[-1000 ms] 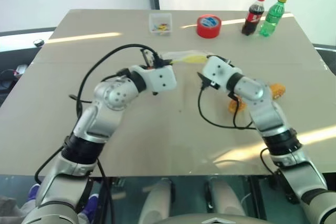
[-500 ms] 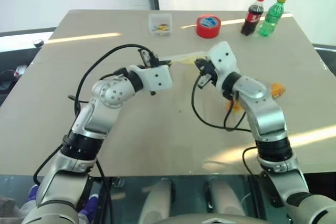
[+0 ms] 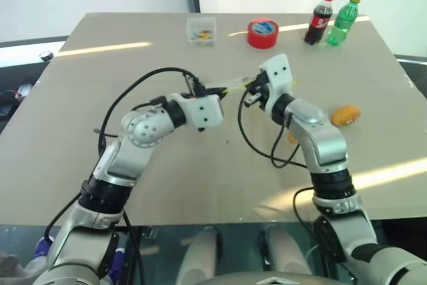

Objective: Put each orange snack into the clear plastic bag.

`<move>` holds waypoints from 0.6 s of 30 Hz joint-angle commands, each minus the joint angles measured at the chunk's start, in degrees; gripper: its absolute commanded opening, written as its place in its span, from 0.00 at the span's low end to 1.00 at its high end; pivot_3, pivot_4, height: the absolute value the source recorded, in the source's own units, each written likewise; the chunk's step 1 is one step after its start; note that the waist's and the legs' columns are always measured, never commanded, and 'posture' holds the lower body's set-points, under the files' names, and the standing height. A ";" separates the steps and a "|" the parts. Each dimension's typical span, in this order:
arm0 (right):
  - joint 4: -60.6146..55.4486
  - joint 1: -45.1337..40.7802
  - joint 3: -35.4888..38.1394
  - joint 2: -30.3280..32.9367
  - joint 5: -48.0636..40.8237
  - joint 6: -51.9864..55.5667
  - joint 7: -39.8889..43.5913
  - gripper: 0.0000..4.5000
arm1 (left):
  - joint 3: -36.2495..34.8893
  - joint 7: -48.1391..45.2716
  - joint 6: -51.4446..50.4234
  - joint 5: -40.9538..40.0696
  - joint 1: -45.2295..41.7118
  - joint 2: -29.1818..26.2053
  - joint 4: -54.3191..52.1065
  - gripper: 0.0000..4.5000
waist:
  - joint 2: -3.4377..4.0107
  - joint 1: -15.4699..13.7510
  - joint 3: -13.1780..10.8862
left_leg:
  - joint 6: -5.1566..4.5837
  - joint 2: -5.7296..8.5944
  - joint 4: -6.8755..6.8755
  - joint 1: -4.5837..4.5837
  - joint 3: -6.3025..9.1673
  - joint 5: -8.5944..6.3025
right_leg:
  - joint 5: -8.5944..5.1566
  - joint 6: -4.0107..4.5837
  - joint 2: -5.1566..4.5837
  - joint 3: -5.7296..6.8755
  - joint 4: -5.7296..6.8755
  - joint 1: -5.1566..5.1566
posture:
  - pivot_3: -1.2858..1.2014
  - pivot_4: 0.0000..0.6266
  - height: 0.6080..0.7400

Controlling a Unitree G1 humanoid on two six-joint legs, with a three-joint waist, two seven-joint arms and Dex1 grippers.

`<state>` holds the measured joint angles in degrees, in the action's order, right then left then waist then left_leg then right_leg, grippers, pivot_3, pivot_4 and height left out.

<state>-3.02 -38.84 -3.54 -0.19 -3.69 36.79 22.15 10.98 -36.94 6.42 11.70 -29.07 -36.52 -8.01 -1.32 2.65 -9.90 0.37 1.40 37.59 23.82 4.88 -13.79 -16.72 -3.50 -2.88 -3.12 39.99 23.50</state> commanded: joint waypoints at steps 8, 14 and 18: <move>12.67 -1.85 -24.68 19.26 32.36 -30.14 -9.18 0.12 | -3.86 -3.20 9.07 -4.27 2.78 -4.15 5.04 0.00 | 0.01 0.20 0.01 | 0.11 0.17 0.00 0.00 -0.01 0.07 | 0.00 0.00 -0.04 0.02 -0.04 0.02 | 0.52 0.24 1.00; 13.59 -1.35 -24.73 19.16 35.34 -33.24 -9.51 0.72 | -4.27 -3.48 9.12 -4.67 3.97 -3.88 4.98 0.00 | 0.01 0.96 0.01 | 0.08 0.04 -0.02 0.00 -0.05 0.05 | 0.00 0.00 0.00 -0.03 -0.04 0.01 | 0.52 0.24 1.00; 13.22 -1.01 -24.46 19.95 37.01 -34.59 -8.88 0.98 | -4.33 -4.36 6.77 -5.45 4.30 -4.02 4.82 0.00 | 0.01 1.07 0.01 | 0.08 0.03 -0.02 0.00 -0.04 0.05 | 0.00 0.00 0.00 -0.02 -0.04 0.01 | 0.52 0.24 1.00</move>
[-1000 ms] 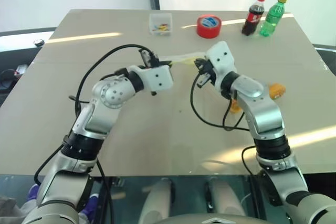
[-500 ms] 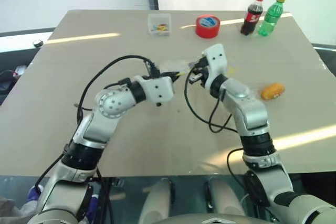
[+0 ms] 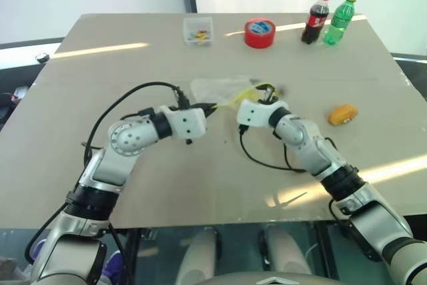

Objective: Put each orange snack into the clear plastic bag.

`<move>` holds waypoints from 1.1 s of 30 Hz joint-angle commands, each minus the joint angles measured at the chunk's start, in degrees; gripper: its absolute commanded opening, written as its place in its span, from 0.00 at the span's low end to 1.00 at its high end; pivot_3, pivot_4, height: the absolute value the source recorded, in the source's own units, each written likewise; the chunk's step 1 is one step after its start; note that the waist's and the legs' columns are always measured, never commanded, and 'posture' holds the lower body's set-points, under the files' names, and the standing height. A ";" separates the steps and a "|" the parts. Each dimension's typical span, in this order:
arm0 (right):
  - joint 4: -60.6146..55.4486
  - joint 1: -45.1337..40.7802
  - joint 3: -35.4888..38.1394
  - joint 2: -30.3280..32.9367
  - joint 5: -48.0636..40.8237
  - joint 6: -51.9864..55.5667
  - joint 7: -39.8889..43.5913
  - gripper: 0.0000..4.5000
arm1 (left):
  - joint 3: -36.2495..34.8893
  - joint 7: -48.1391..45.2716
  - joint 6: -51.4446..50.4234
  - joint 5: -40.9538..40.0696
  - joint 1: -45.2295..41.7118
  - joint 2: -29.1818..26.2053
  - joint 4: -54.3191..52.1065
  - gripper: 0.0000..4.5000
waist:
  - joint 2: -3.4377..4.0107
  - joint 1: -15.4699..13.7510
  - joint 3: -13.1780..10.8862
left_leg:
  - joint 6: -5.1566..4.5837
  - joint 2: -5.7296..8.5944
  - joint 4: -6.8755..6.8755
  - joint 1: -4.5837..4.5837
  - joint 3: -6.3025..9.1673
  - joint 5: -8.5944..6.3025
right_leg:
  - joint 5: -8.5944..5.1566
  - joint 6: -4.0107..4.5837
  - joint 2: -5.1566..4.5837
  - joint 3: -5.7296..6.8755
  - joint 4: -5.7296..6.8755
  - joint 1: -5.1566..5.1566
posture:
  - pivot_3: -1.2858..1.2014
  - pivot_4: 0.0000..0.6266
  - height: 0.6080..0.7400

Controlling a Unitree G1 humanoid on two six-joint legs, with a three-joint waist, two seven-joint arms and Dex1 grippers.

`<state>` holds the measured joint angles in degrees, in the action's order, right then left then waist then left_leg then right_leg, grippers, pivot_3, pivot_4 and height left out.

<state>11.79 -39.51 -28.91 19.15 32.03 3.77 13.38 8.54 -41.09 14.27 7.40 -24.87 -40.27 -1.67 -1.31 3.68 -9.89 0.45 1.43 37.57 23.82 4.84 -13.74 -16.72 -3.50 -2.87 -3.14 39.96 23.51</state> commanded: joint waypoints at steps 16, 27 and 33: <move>-39.99 16.81 22.11 0.82 -24.17 31.51 18.36 0.98 | -3.44 -0.32 -9.84 -2.36 -4.07 0.35 2.25 0.00 | -0.01 -0.59 0.00 | -0.17 -0.04 0.02 0.02 0.08 -0.10 | 0.00 0.00 -0.01 0.06 0.02 -0.03 | 0.52 0.24 1.00; -52.60 16.88 34.27 -20.96 -25.40 72.23 1.55 0.98 | -1.93 -1.07 -9.70 -2.10 -5.81 1.34 3.59 0.00 | 0.03 -1.23 0.03 | -0.16 -0.01 0.07 -0.01 0.09 -0.09 | 0.00 0.00 0.02 0.06 0.13 -0.03 | 0.52 0.24 1.00; -54.21 8.37 40.44 -27.79 -22.85 85.57 -6.64 0.98 | -1.72 -2.03 -10.35 -2.18 -6.76 1.72 3.54 0.00 | 0.04 -1.26 0.03 | -0.13 0.01 0.07 0.01 0.12 -0.08 | 0.00 0.00 0.00 0.09 0.12 -0.02 | 0.52 0.24 1.00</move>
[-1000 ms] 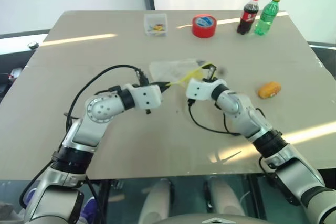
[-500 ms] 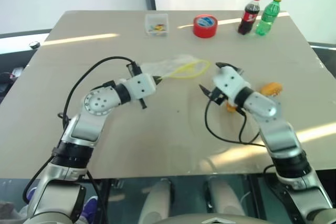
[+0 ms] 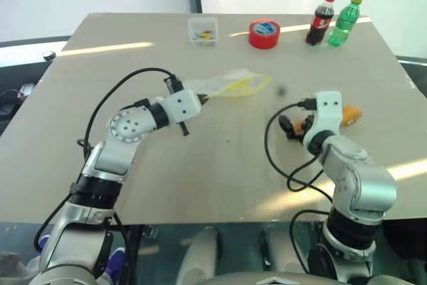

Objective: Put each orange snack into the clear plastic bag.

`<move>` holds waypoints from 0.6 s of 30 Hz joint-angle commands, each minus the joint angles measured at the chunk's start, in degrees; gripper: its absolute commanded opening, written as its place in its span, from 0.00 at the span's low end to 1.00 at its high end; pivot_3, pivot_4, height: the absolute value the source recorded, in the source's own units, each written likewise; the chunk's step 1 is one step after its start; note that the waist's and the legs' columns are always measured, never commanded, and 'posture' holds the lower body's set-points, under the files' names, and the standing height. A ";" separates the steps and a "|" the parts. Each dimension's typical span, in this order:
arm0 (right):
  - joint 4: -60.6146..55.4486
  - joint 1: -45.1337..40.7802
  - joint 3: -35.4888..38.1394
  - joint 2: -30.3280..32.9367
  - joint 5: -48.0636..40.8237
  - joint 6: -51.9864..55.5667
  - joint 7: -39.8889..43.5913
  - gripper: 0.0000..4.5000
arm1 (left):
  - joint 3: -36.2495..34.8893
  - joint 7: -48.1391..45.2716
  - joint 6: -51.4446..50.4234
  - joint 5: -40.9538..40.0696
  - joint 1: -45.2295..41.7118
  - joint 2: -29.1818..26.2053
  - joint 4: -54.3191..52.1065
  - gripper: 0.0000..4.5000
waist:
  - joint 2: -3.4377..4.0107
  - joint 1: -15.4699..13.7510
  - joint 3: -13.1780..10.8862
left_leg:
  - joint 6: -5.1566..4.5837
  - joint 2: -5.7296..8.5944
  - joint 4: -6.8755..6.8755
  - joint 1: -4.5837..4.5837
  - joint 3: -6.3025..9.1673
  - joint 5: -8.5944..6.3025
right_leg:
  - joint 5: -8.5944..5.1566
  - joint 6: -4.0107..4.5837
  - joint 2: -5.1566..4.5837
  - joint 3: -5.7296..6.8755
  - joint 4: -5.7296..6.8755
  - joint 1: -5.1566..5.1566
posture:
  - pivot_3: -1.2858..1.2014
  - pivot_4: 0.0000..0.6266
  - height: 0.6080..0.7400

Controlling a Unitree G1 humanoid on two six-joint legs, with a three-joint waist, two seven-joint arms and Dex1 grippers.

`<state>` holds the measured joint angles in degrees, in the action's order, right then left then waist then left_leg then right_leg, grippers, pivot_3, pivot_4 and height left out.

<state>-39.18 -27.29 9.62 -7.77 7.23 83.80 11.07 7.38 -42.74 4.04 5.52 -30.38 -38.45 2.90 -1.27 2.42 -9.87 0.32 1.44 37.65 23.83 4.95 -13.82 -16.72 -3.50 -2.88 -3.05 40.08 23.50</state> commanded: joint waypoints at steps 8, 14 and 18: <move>-0.15 -12.57 6.96 -7.36 5.90 8.70 -12.97 0.98 | -0.40 -0.55 -1.54 -0.16 -0.90 0.52 -1.91 0.00 | 0.04 0.16 0.02 | 0.00 0.06 -0.03 0.00 -0.02 0.00 | 0.00 0.00 -0.02 -0.01 -0.01 0.02 | 0.52 0.24 1.00; 5.66 -18.66 16.01 -14.43 4.93 8.70 -14.79 0.98 | 0.12 -0.32 -1.42 0.78 -0.37 0.84 -2.51 0.00 | 0.04 0.13 0.02 | 0.00 0.07 -0.03 -0.01 -0.04 0.00 | 0.00 0.00 -0.02 -0.03 -0.01 0.02 | 0.52 0.24 1.00; 7.64 -22.60 21.46 -18.36 1.48 8.70 -14.41 0.98 | -0.06 -0.20 -1.97 0.87 0.18 0.89 -3.30 0.00 | 0.07 0.19 0.03 | -0.01 0.06 -0.06 -0.01 -0.04 0.00 | 0.00 0.00 0.00 -0.03 -0.01 0.02 | 0.52 0.24 1.00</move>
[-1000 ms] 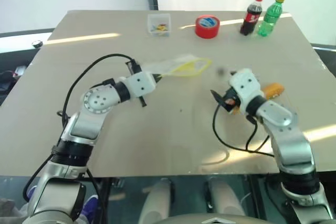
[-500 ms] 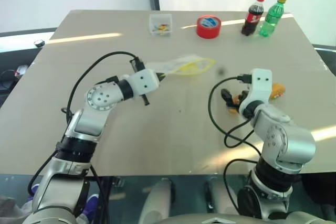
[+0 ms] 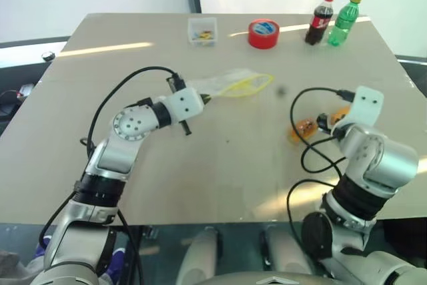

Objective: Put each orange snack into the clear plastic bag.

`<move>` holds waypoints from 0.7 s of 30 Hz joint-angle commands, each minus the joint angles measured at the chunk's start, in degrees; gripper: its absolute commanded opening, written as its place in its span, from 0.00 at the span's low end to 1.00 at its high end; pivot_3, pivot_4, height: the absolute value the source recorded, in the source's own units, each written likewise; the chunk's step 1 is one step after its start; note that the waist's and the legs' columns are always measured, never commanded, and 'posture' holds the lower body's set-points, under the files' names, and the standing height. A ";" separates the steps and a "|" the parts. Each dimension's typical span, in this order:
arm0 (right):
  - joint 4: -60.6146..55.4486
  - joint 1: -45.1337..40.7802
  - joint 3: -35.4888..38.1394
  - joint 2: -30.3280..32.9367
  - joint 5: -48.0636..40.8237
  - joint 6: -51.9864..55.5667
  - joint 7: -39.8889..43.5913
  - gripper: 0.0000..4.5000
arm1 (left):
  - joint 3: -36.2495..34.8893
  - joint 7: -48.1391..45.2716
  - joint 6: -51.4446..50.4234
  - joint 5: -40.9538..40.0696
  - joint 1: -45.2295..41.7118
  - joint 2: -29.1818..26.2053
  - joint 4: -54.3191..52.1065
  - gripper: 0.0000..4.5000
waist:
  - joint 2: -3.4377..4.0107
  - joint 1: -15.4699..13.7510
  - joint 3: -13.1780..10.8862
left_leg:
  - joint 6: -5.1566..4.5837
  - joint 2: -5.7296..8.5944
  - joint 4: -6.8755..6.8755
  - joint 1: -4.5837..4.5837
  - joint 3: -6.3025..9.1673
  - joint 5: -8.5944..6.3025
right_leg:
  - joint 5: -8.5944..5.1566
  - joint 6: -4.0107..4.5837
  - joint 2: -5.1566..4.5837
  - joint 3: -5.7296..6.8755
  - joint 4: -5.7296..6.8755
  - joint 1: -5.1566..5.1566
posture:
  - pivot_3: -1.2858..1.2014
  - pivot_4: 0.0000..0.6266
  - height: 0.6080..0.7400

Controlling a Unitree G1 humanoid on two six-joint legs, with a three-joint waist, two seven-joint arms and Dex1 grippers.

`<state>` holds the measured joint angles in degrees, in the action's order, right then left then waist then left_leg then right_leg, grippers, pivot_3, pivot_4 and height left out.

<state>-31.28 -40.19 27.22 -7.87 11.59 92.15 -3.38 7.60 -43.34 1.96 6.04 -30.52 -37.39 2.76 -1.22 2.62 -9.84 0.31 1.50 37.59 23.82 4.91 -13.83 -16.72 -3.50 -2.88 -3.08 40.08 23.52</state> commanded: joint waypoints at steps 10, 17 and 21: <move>-0.32 -3.65 -1.14 -11.55 -21.60 0.35 3.36 0.98 | -0.62 0.48 -0.99 0.66 1.74 -0.20 -4.49 0.00 | 0.04 0.35 0.01 | -0.05 -0.06 -0.06 -0.01 -0.03 -0.03 | 0.00 0.00 -0.01 -0.03 0.00 0.01 | 0.52 0.24 1.00; -7.50 7.52 -21.13 21.69 -33.92 -6.49 20.71 0.98 | -0.20 -0.02 -0.08 0.68 1.54 0.01 -3.64 0.00 | 0.04 0.71 0.01 | -0.08 -0.03 -0.09 0.05 0.06 -0.04 | 0.00 0.00 -0.07 0.06 -0.19 -0.04 | 0.52 0.24 1.00; -6.02 12.31 -25.11 35.87 -33.80 -15.62 27.01 0.98 | -0.11 -0.10 0.33 0.73 1.56 -0.09 -3.17 0.00 | 0.03 0.41 0.01 | -0.16 0.17 -0.04 0.04 0.06 -0.04 | 0.00 -0.01 -0.22 0.08 -0.21 -0.09 | 0.52 0.24 1.00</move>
<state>-36.14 -28.29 3.21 26.09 -22.08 80.94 21.21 7.85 -43.50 1.27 6.77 -28.51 -37.16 0.80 -1.18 3.03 -9.84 0.14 1.65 37.54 23.86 4.97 -13.86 -16.72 -3.51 -3.04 -2.99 39.87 23.43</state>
